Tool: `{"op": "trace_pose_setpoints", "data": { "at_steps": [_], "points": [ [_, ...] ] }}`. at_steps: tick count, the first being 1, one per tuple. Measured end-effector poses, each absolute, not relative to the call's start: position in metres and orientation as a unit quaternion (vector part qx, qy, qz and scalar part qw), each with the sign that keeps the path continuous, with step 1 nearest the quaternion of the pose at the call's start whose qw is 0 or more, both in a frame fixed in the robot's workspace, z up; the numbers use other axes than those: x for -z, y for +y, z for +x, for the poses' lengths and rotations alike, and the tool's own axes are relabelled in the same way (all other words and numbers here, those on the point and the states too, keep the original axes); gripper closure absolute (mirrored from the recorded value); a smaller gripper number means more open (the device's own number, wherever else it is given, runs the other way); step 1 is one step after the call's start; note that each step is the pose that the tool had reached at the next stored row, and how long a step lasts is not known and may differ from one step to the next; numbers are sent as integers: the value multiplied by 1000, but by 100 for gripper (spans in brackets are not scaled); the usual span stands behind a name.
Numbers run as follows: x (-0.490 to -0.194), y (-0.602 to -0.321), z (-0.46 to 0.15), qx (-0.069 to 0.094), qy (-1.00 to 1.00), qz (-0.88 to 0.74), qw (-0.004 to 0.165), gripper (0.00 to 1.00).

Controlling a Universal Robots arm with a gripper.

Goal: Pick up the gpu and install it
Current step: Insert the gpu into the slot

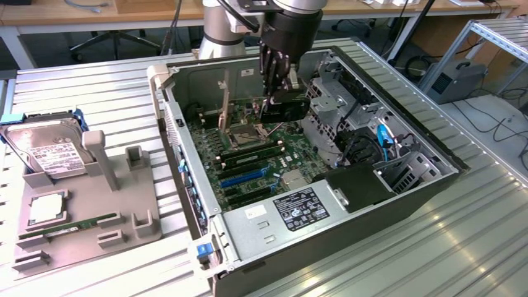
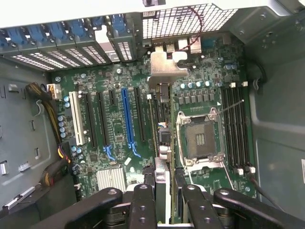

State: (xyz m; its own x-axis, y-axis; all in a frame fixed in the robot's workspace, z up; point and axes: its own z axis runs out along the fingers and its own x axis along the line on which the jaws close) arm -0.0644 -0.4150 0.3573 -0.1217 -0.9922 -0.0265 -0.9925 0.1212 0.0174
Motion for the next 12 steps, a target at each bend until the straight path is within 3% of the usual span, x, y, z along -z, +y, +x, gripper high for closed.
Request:
{"op": "trace_pose_setpoints", "data": {
  "at_steps": [12],
  "points": [
    [-357, -415, -64, -15, 741, -671, 4, 73]
  ]
}}
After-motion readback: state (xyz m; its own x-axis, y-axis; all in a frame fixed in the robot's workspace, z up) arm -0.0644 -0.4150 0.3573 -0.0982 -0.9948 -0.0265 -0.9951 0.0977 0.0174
